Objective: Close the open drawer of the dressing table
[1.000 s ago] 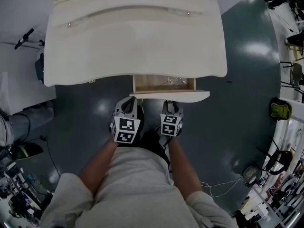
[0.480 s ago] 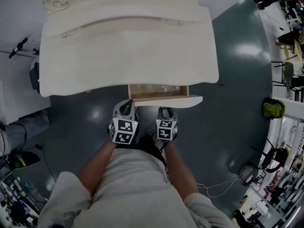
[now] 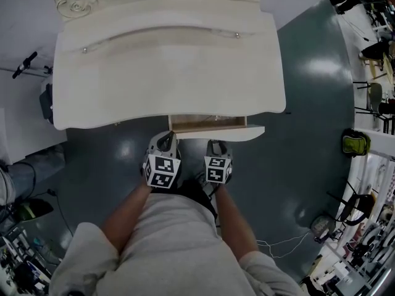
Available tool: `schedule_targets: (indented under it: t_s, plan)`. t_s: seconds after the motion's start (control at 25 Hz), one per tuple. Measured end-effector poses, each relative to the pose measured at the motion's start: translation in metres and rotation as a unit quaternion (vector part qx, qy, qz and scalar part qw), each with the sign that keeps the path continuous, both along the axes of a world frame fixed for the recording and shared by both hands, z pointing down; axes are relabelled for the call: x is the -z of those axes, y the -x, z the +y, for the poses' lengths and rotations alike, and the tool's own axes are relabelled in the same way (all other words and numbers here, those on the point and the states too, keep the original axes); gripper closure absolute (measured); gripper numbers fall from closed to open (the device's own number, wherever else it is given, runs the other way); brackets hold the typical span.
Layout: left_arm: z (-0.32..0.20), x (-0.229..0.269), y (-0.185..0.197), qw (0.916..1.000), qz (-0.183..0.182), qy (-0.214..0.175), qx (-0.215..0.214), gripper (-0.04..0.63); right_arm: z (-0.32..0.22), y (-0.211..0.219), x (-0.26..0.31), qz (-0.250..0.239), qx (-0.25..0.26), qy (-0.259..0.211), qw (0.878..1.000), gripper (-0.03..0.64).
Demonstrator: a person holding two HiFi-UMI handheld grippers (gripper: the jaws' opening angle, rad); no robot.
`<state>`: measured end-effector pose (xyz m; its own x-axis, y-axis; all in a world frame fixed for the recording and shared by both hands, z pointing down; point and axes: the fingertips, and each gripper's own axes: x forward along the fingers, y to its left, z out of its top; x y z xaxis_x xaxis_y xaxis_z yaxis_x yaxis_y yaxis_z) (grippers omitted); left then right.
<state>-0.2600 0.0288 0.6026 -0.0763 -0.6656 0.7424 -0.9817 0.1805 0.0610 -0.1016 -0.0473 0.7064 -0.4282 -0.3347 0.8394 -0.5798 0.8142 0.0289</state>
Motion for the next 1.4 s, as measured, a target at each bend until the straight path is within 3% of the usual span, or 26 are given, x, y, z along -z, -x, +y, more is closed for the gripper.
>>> schedule_targets:
  t_s: [1.4]
  plan:
    - [-0.004, -0.007, 0.035, 0.9998, 0.018, -0.002, -0.007, 0.588, -0.024, 0.027, 0.002, 0.014, -0.014, -0.015, 1.000, 0.477]
